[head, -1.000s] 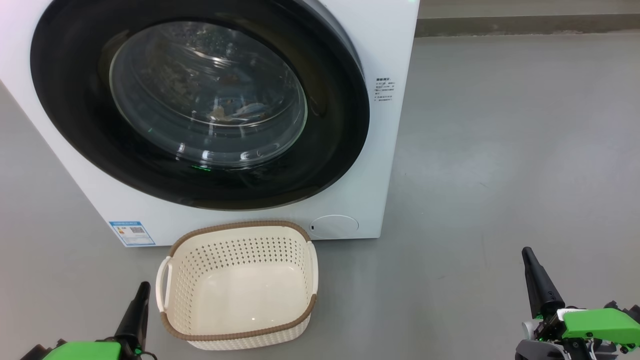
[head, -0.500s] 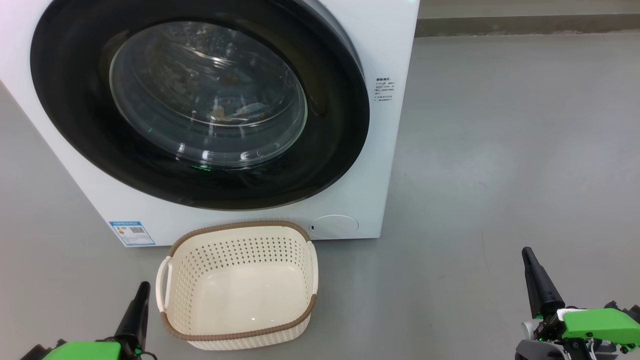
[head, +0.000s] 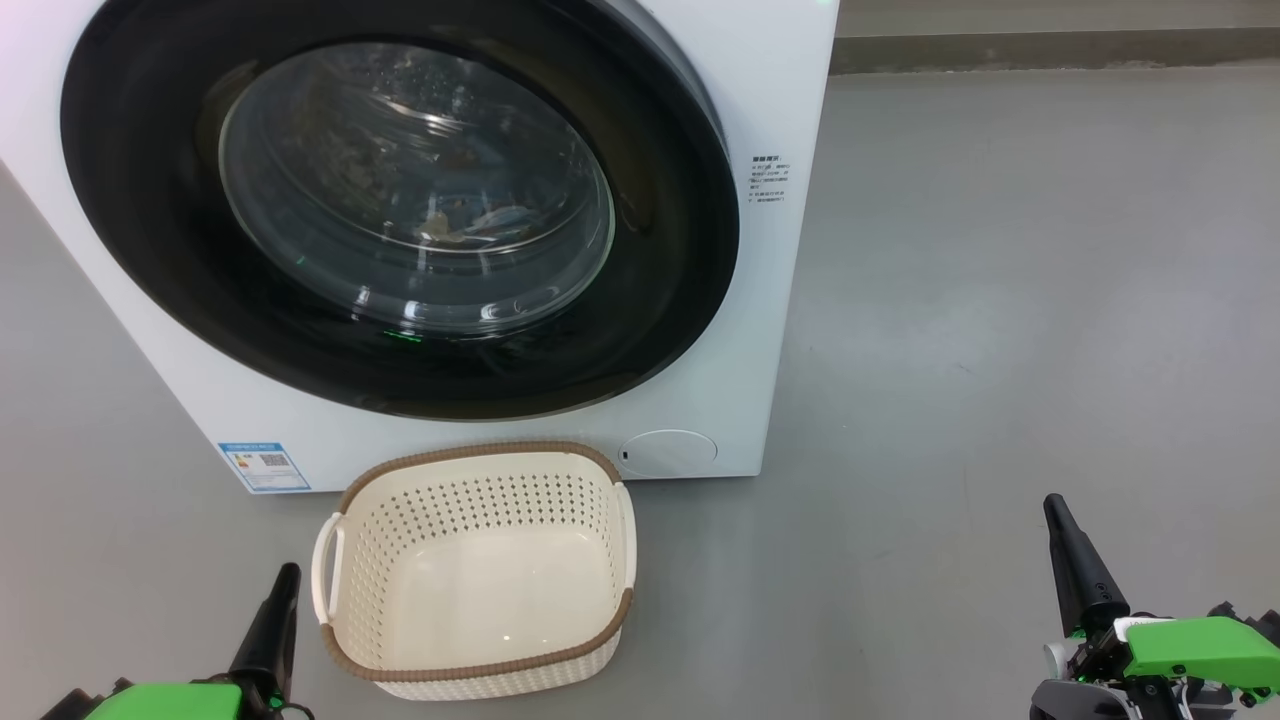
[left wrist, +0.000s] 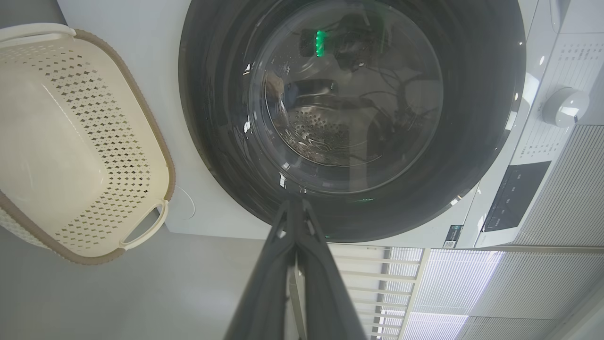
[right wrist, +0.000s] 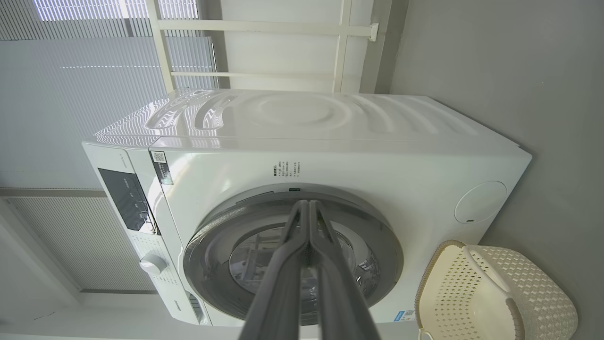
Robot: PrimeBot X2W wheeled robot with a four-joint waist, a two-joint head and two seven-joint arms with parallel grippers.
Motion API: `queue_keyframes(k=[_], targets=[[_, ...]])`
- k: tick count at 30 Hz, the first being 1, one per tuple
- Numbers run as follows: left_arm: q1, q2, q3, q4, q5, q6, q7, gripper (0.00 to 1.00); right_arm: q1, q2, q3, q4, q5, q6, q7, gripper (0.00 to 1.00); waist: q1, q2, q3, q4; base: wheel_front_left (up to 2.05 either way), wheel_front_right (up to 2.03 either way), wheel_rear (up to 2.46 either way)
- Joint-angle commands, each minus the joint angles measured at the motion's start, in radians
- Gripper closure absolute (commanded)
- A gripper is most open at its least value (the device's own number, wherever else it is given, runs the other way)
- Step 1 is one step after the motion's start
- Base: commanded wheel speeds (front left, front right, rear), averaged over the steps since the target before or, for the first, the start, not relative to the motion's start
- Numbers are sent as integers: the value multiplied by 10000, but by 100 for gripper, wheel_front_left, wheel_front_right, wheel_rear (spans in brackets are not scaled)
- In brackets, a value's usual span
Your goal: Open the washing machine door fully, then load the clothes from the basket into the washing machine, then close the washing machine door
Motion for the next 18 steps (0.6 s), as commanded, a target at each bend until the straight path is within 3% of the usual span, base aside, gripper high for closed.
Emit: queue_keyframes(k=[1,18], targets=[[-416,127,348,-291,-79,-27,66,100,-139,-29,216,-303,38,17,79,100,0,0,0,0,0,0,0],[-416,127,349,-291,-79,-27,67,100,-139,-27,213,-303,36,17,81,100,0,0,0,0,0,0,0]])
